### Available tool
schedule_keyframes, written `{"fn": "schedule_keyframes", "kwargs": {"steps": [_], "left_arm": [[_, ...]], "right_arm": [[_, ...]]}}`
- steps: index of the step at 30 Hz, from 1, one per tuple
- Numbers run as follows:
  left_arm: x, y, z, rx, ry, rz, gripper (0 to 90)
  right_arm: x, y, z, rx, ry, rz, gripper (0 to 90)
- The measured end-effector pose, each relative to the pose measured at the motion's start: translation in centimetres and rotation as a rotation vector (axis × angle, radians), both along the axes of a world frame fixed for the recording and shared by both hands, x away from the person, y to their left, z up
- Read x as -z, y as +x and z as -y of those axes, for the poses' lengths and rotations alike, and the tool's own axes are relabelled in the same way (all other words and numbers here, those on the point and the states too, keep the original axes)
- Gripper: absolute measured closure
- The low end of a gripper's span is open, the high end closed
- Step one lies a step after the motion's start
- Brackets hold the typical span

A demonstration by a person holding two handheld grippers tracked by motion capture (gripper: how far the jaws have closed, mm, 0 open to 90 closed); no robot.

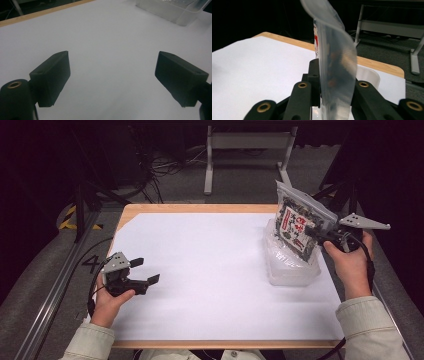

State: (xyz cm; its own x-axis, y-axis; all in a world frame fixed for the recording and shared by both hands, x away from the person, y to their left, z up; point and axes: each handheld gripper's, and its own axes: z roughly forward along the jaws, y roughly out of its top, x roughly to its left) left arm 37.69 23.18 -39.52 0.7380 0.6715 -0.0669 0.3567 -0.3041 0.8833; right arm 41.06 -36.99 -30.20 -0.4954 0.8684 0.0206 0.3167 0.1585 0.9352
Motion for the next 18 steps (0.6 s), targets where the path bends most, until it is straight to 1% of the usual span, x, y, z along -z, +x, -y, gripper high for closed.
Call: {"fn": "schedule_keyframes", "kwargs": {"steps": [2,4,6,9,11,18], "left_arm": [[0.0,0.0,0.0,0.0,0.002,0.0,13.9],[0.0,-0.1,0.0,-0.004,-0.003,-0.005,13.9],[0.0,0.0,-0.1,-0.003,0.001,-0.002,13.8],[0.0,-0.1,-0.1,-0.007,-0.004,-0.01,13.8],[0.1,0.0,0.0,-0.006,-0.004,-0.007,13.8],[0.1,0.0,-0.1,-0.003,0.001,-0.003,13.7]], "right_arm": [[0.3,0.2,-0.1,0.002,-0.016,-0.003,76.7],[0.9,0.4,-0.2,0.002,-0.021,-0.012,76.7],[1.4,0.5,-0.2,0.005,-0.014,-0.02,76.6],[2.1,0.7,-0.1,0.005,-0.011,-0.024,76.6],[2.5,0.7,0.0,0.007,-0.004,-0.027,76.6],[3.0,0.7,0.2,0.004,0.006,-0.026,76.4]]}}
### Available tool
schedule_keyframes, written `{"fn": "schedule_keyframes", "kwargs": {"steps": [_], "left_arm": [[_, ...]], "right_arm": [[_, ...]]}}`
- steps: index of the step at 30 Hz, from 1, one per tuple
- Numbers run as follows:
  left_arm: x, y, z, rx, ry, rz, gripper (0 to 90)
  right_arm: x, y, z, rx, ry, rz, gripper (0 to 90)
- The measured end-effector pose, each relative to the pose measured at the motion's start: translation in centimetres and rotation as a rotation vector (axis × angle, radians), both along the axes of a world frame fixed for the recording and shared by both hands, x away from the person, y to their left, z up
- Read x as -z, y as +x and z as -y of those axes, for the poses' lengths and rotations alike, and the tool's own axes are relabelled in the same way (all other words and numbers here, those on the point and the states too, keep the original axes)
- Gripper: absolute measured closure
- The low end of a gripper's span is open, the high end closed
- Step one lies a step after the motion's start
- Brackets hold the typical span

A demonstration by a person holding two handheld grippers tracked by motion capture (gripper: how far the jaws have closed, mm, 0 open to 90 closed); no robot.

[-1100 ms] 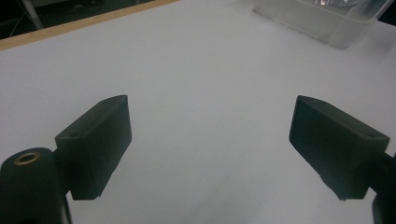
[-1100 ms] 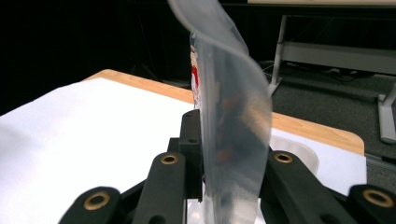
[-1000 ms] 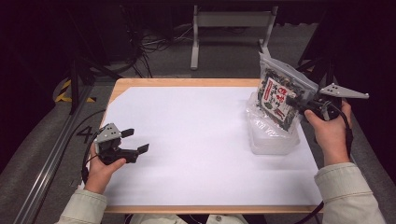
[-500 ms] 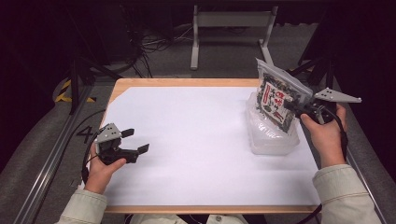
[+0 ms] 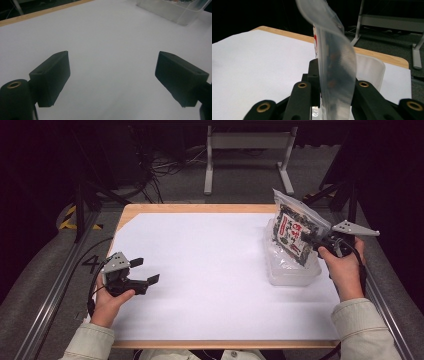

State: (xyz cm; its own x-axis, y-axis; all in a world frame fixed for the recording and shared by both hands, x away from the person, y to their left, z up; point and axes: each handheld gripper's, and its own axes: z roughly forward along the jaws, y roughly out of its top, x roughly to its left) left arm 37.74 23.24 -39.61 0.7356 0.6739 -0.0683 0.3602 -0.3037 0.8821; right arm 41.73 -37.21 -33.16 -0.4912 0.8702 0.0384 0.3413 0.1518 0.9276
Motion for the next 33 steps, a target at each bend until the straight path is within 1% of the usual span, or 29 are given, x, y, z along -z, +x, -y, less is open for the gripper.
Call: {"fn": "schedule_keyframes", "kwargs": {"steps": [6,9,12,15,21,24,27,31,33], "left_arm": [[0.0,0.0,0.0,-0.005,-0.006,-0.004,13.7],[0.1,0.0,0.0,-0.001,-0.003,-0.003,13.7],[0.1,0.0,0.0,-0.001,0.0,-0.006,13.7],[0.1,0.0,0.1,-0.002,-0.005,-0.016,13.7],[0.1,0.0,0.1,-0.004,-0.008,-0.016,13.7],[0.1,0.0,0.1,-0.001,-0.006,-0.013,13.7],[0.2,0.0,0.1,-0.002,-0.007,-0.015,13.7],[0.2,0.0,0.1,0.002,-0.002,-0.011,13.7],[0.2,0.0,0.1,0.0,-0.001,-0.011,13.7]], "right_arm": [[0.5,0.0,0.1,-0.003,0.005,-0.004,76.3],[0.9,-0.1,0.2,-0.002,0.011,-0.014,76.1],[1.1,-0.1,0.4,-0.002,0.018,-0.015,76.1],[1.2,-0.2,0.5,-0.002,0.024,-0.013,76.1],[1.4,-0.2,0.6,0.0,0.029,-0.009,76.0],[1.6,-0.2,0.8,0.002,0.04,-0.007,76.1],[1.8,-0.3,1.1,0.006,0.048,-0.017,76.1],[2.3,-0.5,1.6,0.01,0.077,-0.009,76.1],[2.4,-0.6,1.6,0.008,0.078,-0.008,76.2]]}}
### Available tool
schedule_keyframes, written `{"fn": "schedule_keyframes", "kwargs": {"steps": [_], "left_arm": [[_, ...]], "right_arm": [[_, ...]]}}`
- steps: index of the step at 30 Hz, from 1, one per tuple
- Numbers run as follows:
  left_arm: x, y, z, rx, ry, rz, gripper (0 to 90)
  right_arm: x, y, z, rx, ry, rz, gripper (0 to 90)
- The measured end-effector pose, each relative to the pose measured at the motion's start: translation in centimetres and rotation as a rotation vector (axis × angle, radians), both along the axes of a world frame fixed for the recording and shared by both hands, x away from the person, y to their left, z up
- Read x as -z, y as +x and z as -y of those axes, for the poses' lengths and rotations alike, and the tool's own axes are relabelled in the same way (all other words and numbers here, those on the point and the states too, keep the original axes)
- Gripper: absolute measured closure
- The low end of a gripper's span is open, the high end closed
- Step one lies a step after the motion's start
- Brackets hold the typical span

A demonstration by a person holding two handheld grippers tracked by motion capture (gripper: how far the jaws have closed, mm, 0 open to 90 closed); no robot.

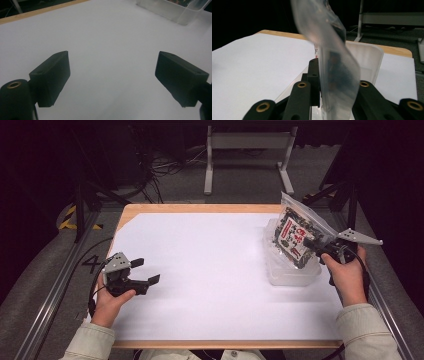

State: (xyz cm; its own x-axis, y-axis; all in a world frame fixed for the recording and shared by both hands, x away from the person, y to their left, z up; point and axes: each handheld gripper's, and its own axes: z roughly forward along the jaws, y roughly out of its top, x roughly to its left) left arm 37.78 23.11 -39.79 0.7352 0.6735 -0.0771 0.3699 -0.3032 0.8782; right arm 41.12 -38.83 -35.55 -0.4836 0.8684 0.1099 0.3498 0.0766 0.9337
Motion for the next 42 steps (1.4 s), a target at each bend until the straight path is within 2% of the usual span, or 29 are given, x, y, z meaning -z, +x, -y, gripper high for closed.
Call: {"fn": "schedule_keyframes", "kwargs": {"steps": [9,12,14,17,26,28,35,38,42], "left_arm": [[0.1,0.0,-0.1,-0.003,-0.008,-0.01,13.7],[0.1,0.0,-0.1,-0.006,-0.008,-0.01,13.7],[0.1,0.1,-0.1,-0.002,-0.003,-0.005,13.6],[0.1,0.1,-0.1,-0.001,-0.004,-0.005,13.6],[0.1,0.1,-0.1,-0.008,-0.009,-0.006,13.5],[0.1,0.1,-0.1,-0.002,-0.003,-0.006,13.4],[0.2,0.1,0.0,0.0,-0.005,-0.007,13.3],[0.1,0.1,0.0,0.001,-0.004,-0.005,13.3],[0.1,0.1,0.0,0.001,-0.004,-0.006,13.2]], "right_arm": [[-0.2,0.1,-0.1,0.006,-0.005,-0.004,75.2],[-0.4,0.1,-0.1,0.022,-0.001,0.012,63.9],[-0.7,0.0,-0.1,0.024,0.009,0.016,61.4],[-1.1,-0.1,-0.2,0.028,0.006,0.033,49.3],[-3.0,-0.8,-0.1,0.03,-0.015,0.101,30.9],[-3.4,-1.0,0.0,0.028,-0.019,0.104,29.9],[-5.7,-2.1,0.1,0.019,-0.034,0.177,29.5],[-6.4,-2.4,0.0,0.008,-0.05,0.187,30.6],[-7.9,-3.1,-0.3,-0.009,-0.067,0.227,30.6]]}}
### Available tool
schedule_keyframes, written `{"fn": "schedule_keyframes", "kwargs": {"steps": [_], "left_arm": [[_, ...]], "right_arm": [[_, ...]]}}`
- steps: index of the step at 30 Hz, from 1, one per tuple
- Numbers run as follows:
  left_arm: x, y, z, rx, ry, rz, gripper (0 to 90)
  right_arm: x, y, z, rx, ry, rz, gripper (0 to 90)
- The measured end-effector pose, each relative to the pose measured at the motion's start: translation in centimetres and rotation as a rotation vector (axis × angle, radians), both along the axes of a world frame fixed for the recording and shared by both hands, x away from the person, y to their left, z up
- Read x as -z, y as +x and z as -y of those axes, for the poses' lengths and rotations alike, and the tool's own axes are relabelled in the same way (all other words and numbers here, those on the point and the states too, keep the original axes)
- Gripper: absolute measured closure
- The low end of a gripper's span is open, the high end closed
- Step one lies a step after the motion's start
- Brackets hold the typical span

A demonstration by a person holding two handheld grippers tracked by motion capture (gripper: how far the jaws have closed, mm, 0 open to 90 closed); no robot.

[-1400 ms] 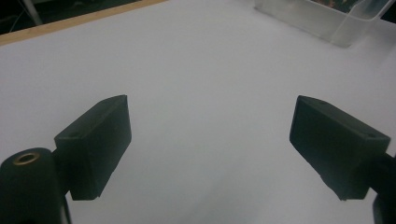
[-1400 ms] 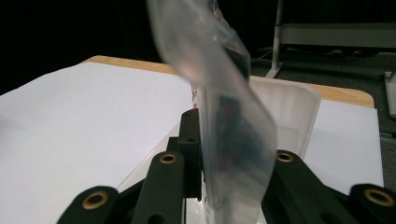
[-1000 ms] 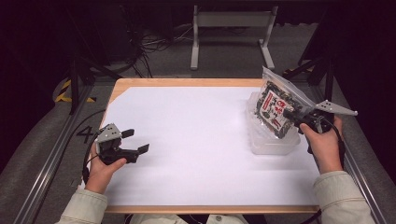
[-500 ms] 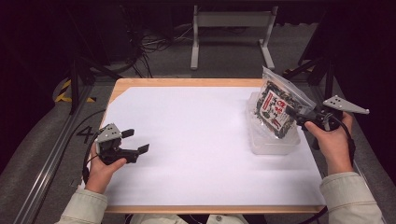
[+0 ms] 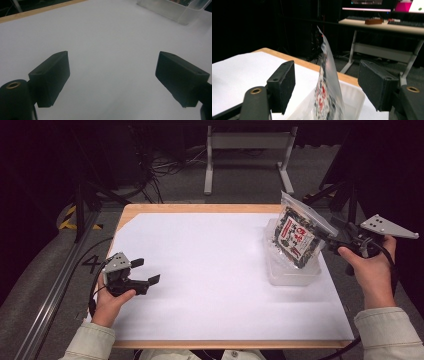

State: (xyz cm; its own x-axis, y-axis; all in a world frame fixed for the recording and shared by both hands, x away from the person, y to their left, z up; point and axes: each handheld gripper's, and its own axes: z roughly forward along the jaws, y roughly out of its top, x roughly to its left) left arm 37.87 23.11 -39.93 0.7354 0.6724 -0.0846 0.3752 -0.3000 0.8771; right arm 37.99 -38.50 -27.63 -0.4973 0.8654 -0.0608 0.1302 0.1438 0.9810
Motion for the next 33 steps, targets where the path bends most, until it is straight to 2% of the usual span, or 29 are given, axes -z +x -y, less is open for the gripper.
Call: {"fn": "schedule_keyframes", "kwargs": {"steps": [3,6,11,12,15,23,30,33], "left_arm": [[0.0,0.0,0.0,-0.002,0.002,0.004,13.2],[0.0,0.0,0.0,-0.003,0.004,0.004,13.2],[0.0,-0.2,0.0,-0.005,-0.001,0.001,13.2],[-0.1,-0.2,0.0,-0.004,-0.001,0.004,13.2],[-0.1,-0.3,0.0,-0.004,-0.003,0.006,13.2],[-0.1,-0.4,-0.2,-0.006,-0.008,0.001,13.2],[-0.1,-0.3,0.0,0.001,-0.003,0.004,13.0],[0.0,-0.3,0.1,0.002,-0.009,0.003,13.0]], "right_arm": [[-0.7,-0.4,-0.3,-0.012,-0.003,0.015,30.5],[-1.8,-1.2,-1.3,-0.049,-0.005,0.043,30.4],[-2.7,-2.1,-2.6,-0.095,-0.002,0.071,30.1],[-3.0,-2.4,-3.3,-0.124,0.011,0.079,30.0],[-3.0,-2.7,-4.3,-0.163,0.029,0.078,29.6],[-2.1,-3.0,-6.7,-0.242,0.047,0.059,28.7],[-0.6,-3.2,-8.2,-0.297,0.076,0.045,26.9],[0.5,-3.4,-8.7,-0.326,0.083,0.04,25.4]]}}
